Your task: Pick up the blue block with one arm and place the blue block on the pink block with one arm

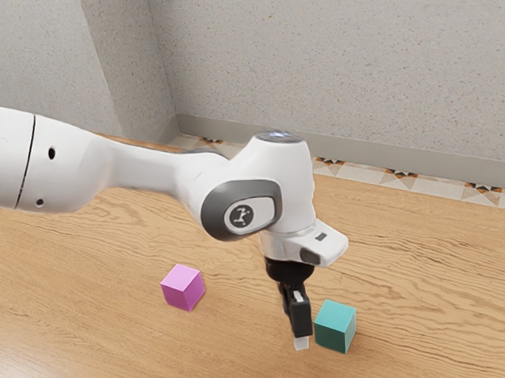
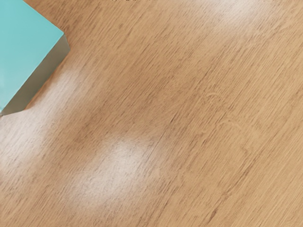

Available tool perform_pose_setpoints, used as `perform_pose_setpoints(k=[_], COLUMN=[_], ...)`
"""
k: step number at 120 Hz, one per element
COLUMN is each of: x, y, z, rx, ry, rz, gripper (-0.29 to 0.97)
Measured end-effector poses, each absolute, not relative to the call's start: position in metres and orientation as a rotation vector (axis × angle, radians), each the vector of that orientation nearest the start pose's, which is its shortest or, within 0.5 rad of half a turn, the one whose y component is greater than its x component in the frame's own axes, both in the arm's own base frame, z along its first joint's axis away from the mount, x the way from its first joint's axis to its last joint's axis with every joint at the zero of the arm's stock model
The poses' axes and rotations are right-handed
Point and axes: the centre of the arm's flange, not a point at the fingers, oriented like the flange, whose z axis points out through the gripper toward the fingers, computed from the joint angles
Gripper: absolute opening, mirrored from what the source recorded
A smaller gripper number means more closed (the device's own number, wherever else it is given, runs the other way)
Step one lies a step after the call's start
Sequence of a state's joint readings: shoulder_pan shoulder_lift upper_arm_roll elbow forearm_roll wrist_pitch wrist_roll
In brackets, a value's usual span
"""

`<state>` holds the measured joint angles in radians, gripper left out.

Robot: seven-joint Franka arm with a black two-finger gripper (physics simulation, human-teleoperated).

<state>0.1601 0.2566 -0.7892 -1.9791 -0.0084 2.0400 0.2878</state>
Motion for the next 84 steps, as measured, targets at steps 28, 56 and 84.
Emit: perform_pose_setpoints(k=[28,56,84], x=[0.509,0.554,0.554], y=[-0.326,-0.334,-0.347], z=[0.350,0.322,0.308], rx=[-3.058,-3.111,-3.183], ry=[1.214,1.064,0.908], rz=[0.187,0.150,0.195], gripper=[0.68,0.68,0.68])
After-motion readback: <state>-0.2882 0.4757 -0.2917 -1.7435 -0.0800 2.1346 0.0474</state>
